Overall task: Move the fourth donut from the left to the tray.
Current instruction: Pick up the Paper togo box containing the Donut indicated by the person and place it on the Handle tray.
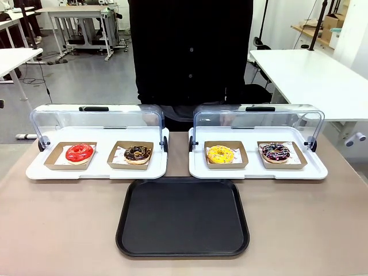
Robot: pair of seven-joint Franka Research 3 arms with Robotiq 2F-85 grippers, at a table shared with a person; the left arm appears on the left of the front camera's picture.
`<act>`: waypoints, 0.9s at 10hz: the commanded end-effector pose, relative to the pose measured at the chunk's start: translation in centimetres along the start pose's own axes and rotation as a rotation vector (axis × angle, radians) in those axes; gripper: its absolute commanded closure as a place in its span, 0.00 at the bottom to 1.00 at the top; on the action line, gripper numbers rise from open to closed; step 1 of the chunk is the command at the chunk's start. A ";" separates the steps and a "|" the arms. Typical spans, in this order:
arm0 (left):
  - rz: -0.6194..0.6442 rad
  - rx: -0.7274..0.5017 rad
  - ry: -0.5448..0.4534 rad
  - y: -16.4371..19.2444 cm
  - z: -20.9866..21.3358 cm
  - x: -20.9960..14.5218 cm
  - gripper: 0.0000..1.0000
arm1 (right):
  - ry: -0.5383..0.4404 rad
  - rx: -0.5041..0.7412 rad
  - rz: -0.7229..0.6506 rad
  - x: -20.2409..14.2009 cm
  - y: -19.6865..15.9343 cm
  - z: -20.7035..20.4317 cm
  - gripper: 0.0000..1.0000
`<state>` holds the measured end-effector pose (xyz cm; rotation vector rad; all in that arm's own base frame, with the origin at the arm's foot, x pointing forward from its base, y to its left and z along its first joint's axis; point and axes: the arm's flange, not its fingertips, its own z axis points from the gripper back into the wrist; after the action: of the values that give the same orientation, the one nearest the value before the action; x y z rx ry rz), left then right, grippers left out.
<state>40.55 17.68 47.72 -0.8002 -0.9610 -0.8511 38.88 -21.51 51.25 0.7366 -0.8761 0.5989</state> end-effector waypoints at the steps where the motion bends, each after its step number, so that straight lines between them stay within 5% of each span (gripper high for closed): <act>1: 0.005 -0.012 0.002 0.0 0.2 0.2 0.00 | -0.031 0.004 0.030 0.1 -0.1 -0.1 0.00; 9: 0.005 -0.012 0.002 0.0 0.2 0.2 0.00 | -0.031 0.004 0.030 0.1 -0.1 -0.1 0.00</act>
<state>40.55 17.68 47.72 -0.8002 -0.9610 -0.8511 38.87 -21.51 51.25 0.7367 -0.8762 0.5994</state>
